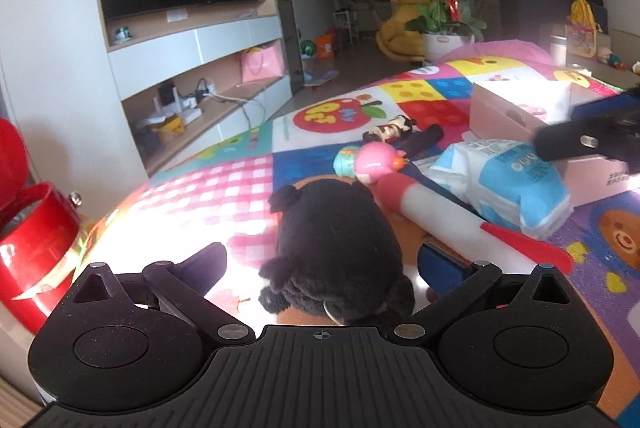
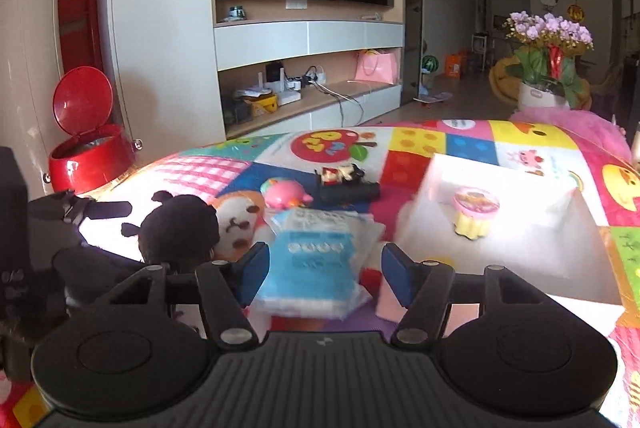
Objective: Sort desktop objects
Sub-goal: 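Grasp the blue wet-wipes packet with the right tool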
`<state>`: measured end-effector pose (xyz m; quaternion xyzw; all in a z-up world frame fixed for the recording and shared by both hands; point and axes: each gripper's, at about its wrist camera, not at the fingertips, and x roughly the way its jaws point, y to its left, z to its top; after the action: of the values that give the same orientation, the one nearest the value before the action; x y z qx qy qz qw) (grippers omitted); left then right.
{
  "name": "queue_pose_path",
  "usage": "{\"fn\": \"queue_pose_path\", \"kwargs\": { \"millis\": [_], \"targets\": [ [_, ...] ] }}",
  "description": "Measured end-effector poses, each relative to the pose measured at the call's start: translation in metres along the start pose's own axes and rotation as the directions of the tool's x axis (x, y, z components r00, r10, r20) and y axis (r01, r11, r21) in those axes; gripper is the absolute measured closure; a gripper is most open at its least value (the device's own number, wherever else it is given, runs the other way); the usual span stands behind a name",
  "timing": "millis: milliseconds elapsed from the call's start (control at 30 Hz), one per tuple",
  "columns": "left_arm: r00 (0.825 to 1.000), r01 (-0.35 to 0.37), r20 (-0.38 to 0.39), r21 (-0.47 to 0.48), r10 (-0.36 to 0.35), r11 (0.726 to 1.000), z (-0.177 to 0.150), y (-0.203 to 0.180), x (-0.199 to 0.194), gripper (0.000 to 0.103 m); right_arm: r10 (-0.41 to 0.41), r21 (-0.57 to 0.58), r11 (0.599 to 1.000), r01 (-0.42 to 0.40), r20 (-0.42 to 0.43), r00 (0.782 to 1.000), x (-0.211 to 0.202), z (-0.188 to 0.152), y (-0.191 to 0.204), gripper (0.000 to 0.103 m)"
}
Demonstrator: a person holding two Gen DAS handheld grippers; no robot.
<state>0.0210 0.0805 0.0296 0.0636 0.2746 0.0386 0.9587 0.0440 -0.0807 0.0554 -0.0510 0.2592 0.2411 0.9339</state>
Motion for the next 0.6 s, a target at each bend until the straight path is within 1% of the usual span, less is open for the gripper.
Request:
{"fn": "queue_pose_path", "kwargs": {
  "millis": [33,133,167,200,233,267,300,367,400,467,500,600],
  "targets": [
    [1.000,0.015,-0.007,-0.001,-0.015,1.000,-0.004,0.001,-0.005,0.000,-0.007,-0.017,1.000,0.007,-0.003,1.000,0.012,0.006,0.006,0.040],
    [0.997,0.071,-0.029,-0.021,-0.071,0.997,-0.017,0.002,-0.018,0.000,-0.087,-0.090,0.992,0.085,-0.012,0.996,0.046,0.016,0.021,0.039],
    [0.995,0.092,-0.032,-0.027,-0.093,0.995,-0.020,0.002,-0.022,0.000,-0.107,-0.114,0.988,0.103,-0.032,0.994,0.059,0.017,0.025,0.038],
    [0.993,0.112,-0.032,-0.029,-0.113,0.993,-0.023,0.002,-0.026,0.000,-0.118,-0.130,0.985,0.109,-0.062,0.991,0.068,0.017,0.026,0.035],
    [0.991,0.127,-0.031,-0.030,-0.128,0.991,-0.025,0.002,-0.029,0.000,-0.111,-0.149,0.984,0.093,-0.116,0.987,0.079,0.016,0.029,0.034],
    [0.990,0.137,-0.029,-0.032,-0.138,0.990,-0.026,0.001,-0.030,0.000,-0.096,-0.151,0.986,0.073,-0.153,0.984,0.085,0.013,0.029,0.034],
    [0.989,0.147,-0.027,-0.035,-0.148,0.989,-0.027,0.000,-0.032,0.000,-0.089,-0.150,0.987,0.063,-0.172,0.981,0.088,0.008,0.029,0.035],
    [0.986,0.166,-0.026,-0.042,-0.167,0.985,-0.028,-0.004,-0.033,0.000,-0.078,-0.131,0.990,0.056,-0.168,0.983,0.082,0.001,0.027,0.044],
    [0.983,0.179,-0.025,-0.041,-0.180,0.983,-0.027,-0.007,-0.033,0.000,-0.066,-0.124,0.991,0.044,-0.179,0.982,0.078,-0.001,0.026,0.047],
    [0.979,0.202,-0.020,-0.028,-0.203,0.979,-0.026,-0.014,-0.035,0.000,-0.038,-0.095,0.995,0.020,-0.188,0.981,0.061,-0.009,0.021,0.048],
    [0.976,0.216,-0.019,-0.022,-0.217,0.976,-0.025,-0.019,-0.036,0.000,-0.037,-0.101,0.995,0.019,-0.182,0.983,0.049,-0.014,0.019,0.049],
    [0.961,0.277,-0.022,-0.013,-0.277,0.961,-0.022,-0.033,-0.037,0.000,-0.060,-0.129,0.991,0.041,-0.146,0.987,0.010,-0.031,0.012,0.049]
  ]
}}
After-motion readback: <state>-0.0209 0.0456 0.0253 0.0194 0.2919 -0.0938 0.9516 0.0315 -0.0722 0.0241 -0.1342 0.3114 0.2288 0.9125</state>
